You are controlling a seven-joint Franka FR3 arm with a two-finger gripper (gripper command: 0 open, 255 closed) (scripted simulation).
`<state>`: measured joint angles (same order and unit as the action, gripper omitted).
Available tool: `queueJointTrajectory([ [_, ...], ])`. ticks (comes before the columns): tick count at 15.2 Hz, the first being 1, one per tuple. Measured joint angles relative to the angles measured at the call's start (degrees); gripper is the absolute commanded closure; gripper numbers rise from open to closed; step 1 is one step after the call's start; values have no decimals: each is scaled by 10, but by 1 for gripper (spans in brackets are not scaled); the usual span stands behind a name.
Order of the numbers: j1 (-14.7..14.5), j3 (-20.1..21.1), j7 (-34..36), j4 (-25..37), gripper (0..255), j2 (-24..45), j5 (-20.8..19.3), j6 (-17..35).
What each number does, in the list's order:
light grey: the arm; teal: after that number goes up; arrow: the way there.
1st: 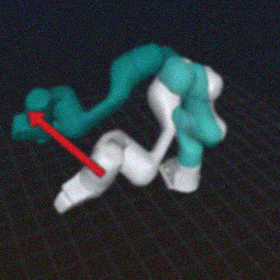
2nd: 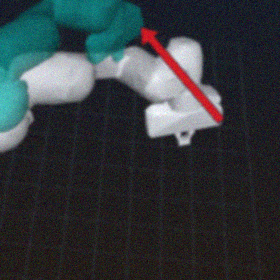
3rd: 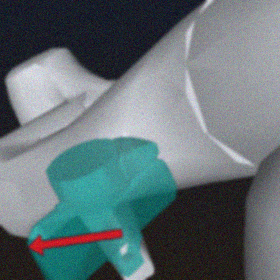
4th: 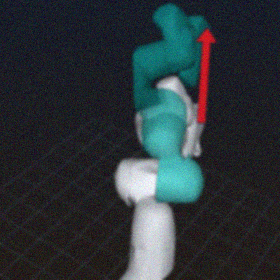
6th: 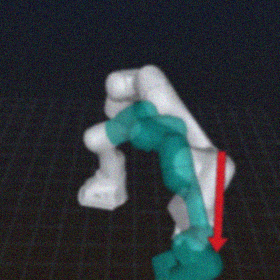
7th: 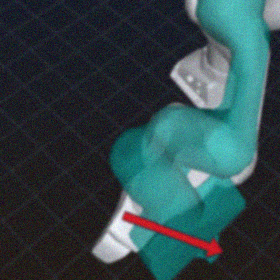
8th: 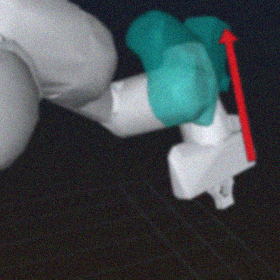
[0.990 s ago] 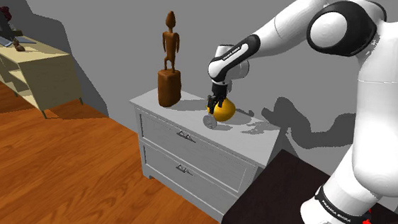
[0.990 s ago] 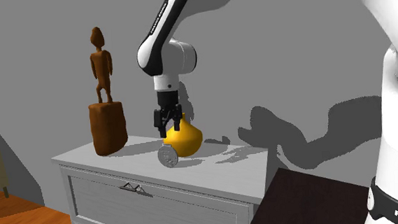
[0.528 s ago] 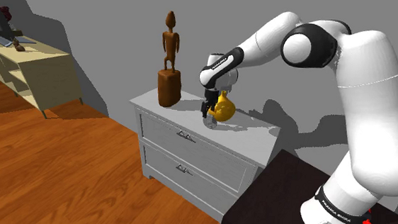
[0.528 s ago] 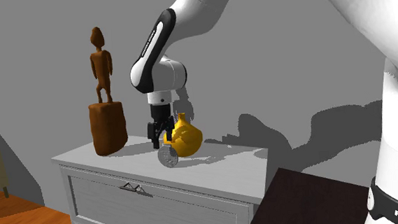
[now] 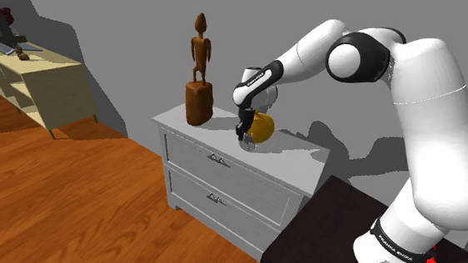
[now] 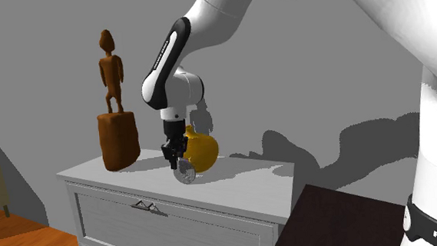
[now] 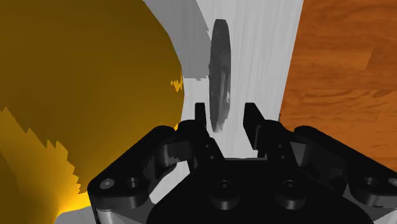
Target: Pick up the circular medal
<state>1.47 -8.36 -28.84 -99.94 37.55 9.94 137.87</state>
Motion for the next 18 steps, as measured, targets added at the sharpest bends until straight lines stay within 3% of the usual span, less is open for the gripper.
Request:
queueJointTrajectory([
  [7,2,-5,-1,-26,255,-10,-1,6],
  [18,-3,-11,9,0,255,-36,-10,-50],
])
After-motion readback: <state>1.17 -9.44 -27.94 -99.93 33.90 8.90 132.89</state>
